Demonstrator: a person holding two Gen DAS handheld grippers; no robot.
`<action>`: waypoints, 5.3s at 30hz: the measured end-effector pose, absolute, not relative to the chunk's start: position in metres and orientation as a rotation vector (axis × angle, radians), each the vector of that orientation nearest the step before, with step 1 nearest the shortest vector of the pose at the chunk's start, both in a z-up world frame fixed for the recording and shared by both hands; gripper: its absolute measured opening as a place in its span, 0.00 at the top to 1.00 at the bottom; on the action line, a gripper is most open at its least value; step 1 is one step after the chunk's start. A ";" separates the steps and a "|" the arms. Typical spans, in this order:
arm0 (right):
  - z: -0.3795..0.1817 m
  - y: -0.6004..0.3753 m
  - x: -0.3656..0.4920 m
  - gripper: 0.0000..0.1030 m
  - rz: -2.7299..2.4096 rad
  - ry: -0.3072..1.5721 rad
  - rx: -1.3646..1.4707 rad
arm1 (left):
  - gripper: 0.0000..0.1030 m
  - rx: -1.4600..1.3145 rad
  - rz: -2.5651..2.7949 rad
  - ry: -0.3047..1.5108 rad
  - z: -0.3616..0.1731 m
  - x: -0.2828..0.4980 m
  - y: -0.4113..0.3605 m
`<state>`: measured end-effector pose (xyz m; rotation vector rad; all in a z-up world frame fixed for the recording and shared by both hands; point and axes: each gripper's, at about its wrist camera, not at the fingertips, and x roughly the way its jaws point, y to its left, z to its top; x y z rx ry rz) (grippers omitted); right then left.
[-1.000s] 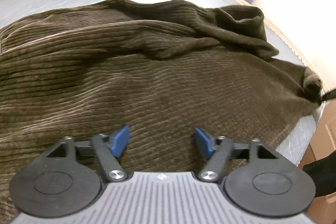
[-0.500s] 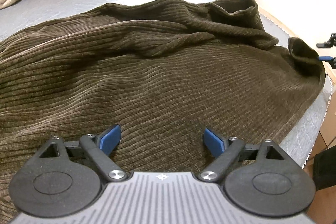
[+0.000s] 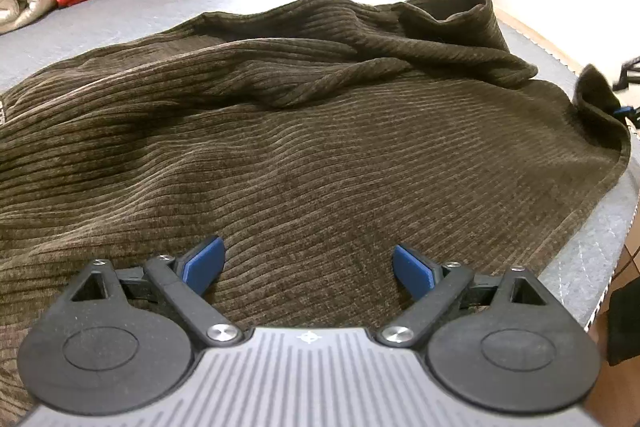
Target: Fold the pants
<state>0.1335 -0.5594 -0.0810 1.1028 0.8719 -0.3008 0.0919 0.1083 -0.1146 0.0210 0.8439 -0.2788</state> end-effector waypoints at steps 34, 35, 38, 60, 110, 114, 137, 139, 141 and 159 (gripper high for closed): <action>-0.113 -0.614 0.122 0.69 -0.522 0.902 0.944 | 0.05 0.046 -0.211 0.842 -0.111 0.078 0.094; -0.110 -0.611 0.124 0.83 -0.506 0.881 0.942 | 0.05 0.052 -0.212 0.846 -0.111 0.076 0.093; -0.089 -0.599 0.125 0.87 -0.482 0.808 0.875 | 0.05 0.063 -0.219 0.860 -0.109 0.072 0.092; -0.079 -0.601 0.100 0.82 -0.914 0.888 0.905 | 0.11 0.082 -0.257 0.886 -0.106 0.075 0.084; -0.079 -0.623 0.128 0.58 -0.569 0.830 0.608 | 0.43 0.000 -0.259 0.981 -0.078 0.088 0.093; -0.102 -0.620 0.100 0.56 -0.629 0.964 0.683 | 0.44 -0.054 -0.221 0.917 -0.049 0.078 0.128; -0.046 -0.588 0.077 0.82 -0.799 0.734 0.647 | 0.17 -0.652 0.345 1.109 -0.066 0.085 0.375; -0.035 -0.577 0.077 0.80 -0.721 0.695 0.655 | 0.26 -0.656 0.331 1.097 -0.065 0.083 0.378; -0.026 -0.559 0.080 0.74 -0.610 0.673 0.656 | 0.63 -0.622 0.335 1.074 -0.057 0.077 0.377; -0.057 -0.392 0.109 0.69 0.031 0.925 0.443 | 0.46 -0.162 0.190 0.836 0.003 0.042 0.283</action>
